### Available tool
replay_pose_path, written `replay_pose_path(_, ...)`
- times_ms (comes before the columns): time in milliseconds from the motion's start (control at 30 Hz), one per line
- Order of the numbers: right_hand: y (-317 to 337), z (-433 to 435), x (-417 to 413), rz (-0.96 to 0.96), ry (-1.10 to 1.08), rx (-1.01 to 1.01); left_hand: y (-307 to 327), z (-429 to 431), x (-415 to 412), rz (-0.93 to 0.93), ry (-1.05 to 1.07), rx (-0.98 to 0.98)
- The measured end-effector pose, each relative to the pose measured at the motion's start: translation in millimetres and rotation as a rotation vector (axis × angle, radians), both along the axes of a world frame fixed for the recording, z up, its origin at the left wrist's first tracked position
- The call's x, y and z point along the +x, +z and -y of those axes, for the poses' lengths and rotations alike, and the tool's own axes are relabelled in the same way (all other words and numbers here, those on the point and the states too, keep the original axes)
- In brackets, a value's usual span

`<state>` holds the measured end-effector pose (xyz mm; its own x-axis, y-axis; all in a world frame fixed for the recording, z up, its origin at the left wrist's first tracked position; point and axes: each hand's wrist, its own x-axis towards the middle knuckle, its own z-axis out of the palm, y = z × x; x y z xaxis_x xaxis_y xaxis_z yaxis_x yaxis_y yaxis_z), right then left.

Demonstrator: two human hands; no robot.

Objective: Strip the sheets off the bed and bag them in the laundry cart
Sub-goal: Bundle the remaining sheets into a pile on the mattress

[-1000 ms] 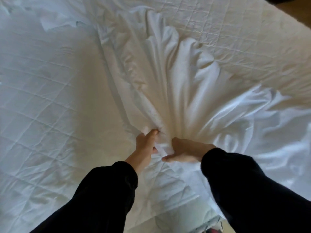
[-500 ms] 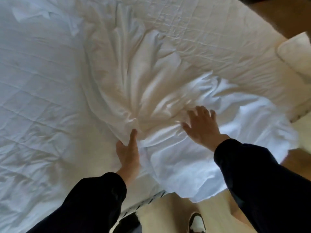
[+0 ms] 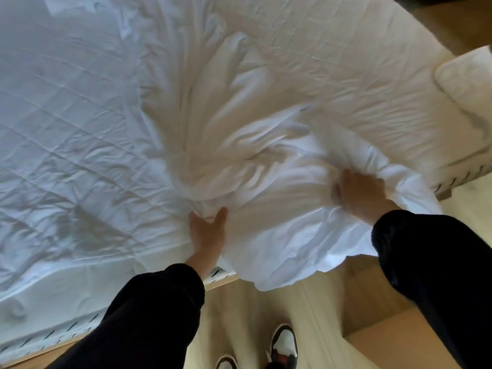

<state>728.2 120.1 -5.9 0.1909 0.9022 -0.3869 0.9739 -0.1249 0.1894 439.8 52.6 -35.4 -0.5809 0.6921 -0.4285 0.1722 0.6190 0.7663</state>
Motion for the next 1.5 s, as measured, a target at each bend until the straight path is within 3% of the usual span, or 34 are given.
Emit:
replay_pose_path(267,5,47,-21,-0.13,0.042,-0.128,12,35,-44,0.023,-0.104,0.052)
replay_pose_path(533,-12,134,-101,-0.168,0.132,-0.321,28,81,-133,-0.244,-0.268,0.095)
replay_pose_path(667,-11,141,-117,-0.24,0.142,-0.184,20,100,-152,-0.365,-0.327,0.084)
replay_pose_path(833,-9,107,-115,-0.26,0.149,0.245,5,104,-141,-0.527,-0.473,-0.167)
replay_pose_path(967,-16,80,-113,-0.216,-0.002,0.356,14,76,-125,-0.478,-0.422,-0.035)
replay_pose_path(1133,-27,42,-100,-0.352,-0.281,0.342,10,27,-117,-0.28,-0.192,-0.081)
replay_pose_path(1300,-38,30,-97,-0.318,-0.343,0.298,-2,30,-130,-0.475,-0.31,-0.212)
replay_pose_path(1400,-32,31,-110,-0.259,-0.256,0.283,4,41,-135,-0.665,-0.336,-0.114)
replay_pose_path(1500,-22,44,-143,-0.347,0.078,0.381,11,50,-135,-0.774,-0.342,-0.075)
